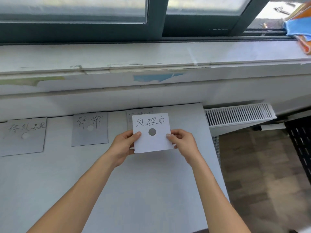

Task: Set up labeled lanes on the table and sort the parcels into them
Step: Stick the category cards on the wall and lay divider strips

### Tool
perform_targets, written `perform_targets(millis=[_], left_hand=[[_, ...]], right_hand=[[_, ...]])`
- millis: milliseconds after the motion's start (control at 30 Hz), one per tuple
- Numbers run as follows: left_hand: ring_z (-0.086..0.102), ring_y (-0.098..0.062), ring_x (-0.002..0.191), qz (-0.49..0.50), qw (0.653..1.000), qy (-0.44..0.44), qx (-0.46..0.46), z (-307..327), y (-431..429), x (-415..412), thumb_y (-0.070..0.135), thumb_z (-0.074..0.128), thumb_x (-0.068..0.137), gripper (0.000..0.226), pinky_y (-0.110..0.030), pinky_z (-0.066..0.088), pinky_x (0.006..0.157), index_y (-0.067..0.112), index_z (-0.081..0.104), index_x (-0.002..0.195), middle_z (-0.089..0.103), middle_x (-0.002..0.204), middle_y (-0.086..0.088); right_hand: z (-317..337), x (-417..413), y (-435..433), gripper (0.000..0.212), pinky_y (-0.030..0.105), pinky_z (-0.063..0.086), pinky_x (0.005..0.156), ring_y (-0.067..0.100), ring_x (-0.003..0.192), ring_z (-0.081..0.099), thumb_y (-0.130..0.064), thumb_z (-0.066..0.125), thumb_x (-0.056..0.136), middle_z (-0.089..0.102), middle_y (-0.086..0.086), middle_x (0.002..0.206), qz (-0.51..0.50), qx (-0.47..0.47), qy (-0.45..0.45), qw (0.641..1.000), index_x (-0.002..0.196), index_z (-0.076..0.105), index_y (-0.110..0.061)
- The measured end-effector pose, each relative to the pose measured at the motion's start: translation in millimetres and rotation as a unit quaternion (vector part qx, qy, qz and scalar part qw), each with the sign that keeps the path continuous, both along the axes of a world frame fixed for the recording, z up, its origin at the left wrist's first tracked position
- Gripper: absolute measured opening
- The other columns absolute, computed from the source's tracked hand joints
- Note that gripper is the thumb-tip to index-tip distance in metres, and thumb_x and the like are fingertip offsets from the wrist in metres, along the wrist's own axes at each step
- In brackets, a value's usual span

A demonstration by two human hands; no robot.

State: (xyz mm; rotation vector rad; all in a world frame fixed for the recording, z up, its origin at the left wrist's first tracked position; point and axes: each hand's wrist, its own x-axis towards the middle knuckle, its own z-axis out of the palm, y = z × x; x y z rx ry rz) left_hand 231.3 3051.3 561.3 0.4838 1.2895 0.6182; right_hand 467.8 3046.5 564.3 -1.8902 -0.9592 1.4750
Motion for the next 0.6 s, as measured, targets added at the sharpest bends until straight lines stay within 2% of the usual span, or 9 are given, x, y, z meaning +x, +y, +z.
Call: perform_targets(millis=[67, 133, 167, 233, 300, 333, 433, 533, 600], left_hand=[[0.072, -0.022, 0.092, -0.017, 0.999, 0.033, 0.036, -0.4, 6.6, 23.3, 0.017, 0.062, 0.097, 0.025, -0.037, 0.061, 0.076, 0.014, 0.067, 0.121, 0.074, 0.11, -0.011], [0.066, -0.022, 0.108, -0.09, 0.974, 0.165, 0.126, -5.7, 10.7, 39.4, 0.018, 0.063, 0.096, 0.035, -0.039, 0.055, 0.094, 0.016, 0.062, 0.131, 0.069, 0.118, -0.008], [0.059, -0.021, 0.119, -0.16, 0.938, 0.25, 0.181, -10.2, 11.6, 44.5, 0.021, 0.063, 0.097, 0.041, -0.037, 0.047, 0.105, 0.017, 0.057, 0.137, 0.063, 0.128, -0.006], [0.033, -0.024, 0.142, -0.315, 0.828, 0.382, 0.265, -20.6, 10.4, 50.8, 0.03, 0.057, 0.099, 0.054, -0.035, 0.026, 0.116, 0.022, 0.041, 0.15, 0.038, 0.154, -0.006], [0.007, -0.027, 0.152, -0.428, 0.736, 0.449, 0.272, -34.0, 7.7, 53.5, 0.041, 0.048, 0.102, 0.062, -0.042, 0.008, 0.122, 0.028, 0.023, 0.157, 0.01, 0.166, -0.007], [-0.001, -0.028, 0.152, -0.463, 0.706, 0.469, 0.259, -39.9, 5.9, 53.5, 0.046, 0.044, 0.102, 0.065, -0.046, 0.002, 0.123, 0.029, 0.017, 0.158, 0.0, 0.167, -0.007], [-0.01, -0.029, 0.152, -0.498, 0.674, 0.492, 0.235, -49.7, 0.2, 51.0, 0.052, 0.038, 0.102, 0.068, -0.05, -0.003, 0.123, 0.029, 0.009, 0.159, -0.013, 0.166, -0.006], [-0.011, -0.028, 0.152, -0.497, 0.667, 0.504, 0.233, -52.6, -2.7, 48.4, 0.053, 0.036, 0.102, 0.068, -0.051, -0.003, 0.123, 0.03, 0.006, 0.159, -0.016, 0.166, -0.005], [-0.012, -0.028, 0.152, -0.492, 0.67, 0.506, 0.232, -53.1, -3.5, 49.0, 0.053, 0.036, 0.102, 0.068, -0.051, -0.002, 0.123, 0.031, 0.006, 0.159, -0.016, 0.166, -0.004]], right_hand=[[0.4, 28.3, 6.5, 0.01, 0.015, 0.049, 0.054, 0.005, 0.067, 0.062, -0.019, 0.073, 0.09, 0.071, 0.0, 0.085, -0.033, 0.005, -0.012, 0.999, 0.099, 0.071, -0.016], [-2.7, 59.7, 16.7, 0.006, 0.018, 0.051, 0.058, 0.011, 0.075, 0.064, -0.021, 0.073, 0.091, 0.071, 0.001, 0.089, -0.073, 0.012, -0.032, 0.997, 0.095, 0.069, -0.023], [-5.4, 74.5, 22.4, 0.007, 0.021, 0.051, 0.061, 0.014, 0.079, 0.064, -0.022, 0.072, 0.091, 0.071, 0.002, 0.093, -0.089, 0.011, -0.044, 0.995, 0.096, 0.068, -0.025], [-13.1, 98.3, 33.7, 0.015, 0.025, 0.051, 0.064, 0.016, 0.084, 0.065, -0.023, 0.072, 0.092, 0.071, 0.003, 0.099, -0.102, -0.001, -0.068, 0.992, 0.106, 0.068, -0.02], [-22.5, 112.7, 44.3, 0.025, 0.024, 0.049, 0.063, 0.015, 0.082, 0.063, -0.023, 0.072, 0.092, 0.07, 0.003, 0.101, -0.099, -0.011, -0.088, 0.991, 0.115, 0.068, -0.015], [-27.3, 116.1, 49.1, 0.027, 0.024, 0.049, 0.062, 0.014, 0.08, 0.062, -0.022, 0.072, 0.092, 0.07, 0.003, 0.1, -0.095, -0.014, -0.095, 0.991, 0.117, 0.068, -0.013], [-41.9, 118.0, 61.2, 0.028, 0.023, 0.049, 0.063, 0.013, 0.075, 0.061, -0.019, 0.073, 0.091, 0.07, 0.004, 0.096, -0.087, -0.015, -0.112, 0.99, 0.117, 0.069, -0.008], [-53.5, 114.1, 69.7, 0.031, 0.03, 0.05, 0.073, 0.02, 0.082, 0.062, -0.017, 0.074, 0.09, 0.069, 0.007, 0.097, -0.087, -0.009, -0.134, 0.987, 0.117, 0.07, -0.003], [-58.0, 111.4, 73.4, 0.031, 0.029, 0.046, 0.075, 0.02, 0.084, 0.061, -0.019, 0.075, 0.089, 0.068, 0.006, 0.095, -0.08, -0.002, -0.167, 0.983, 0.115, 0.071, -0.003]])
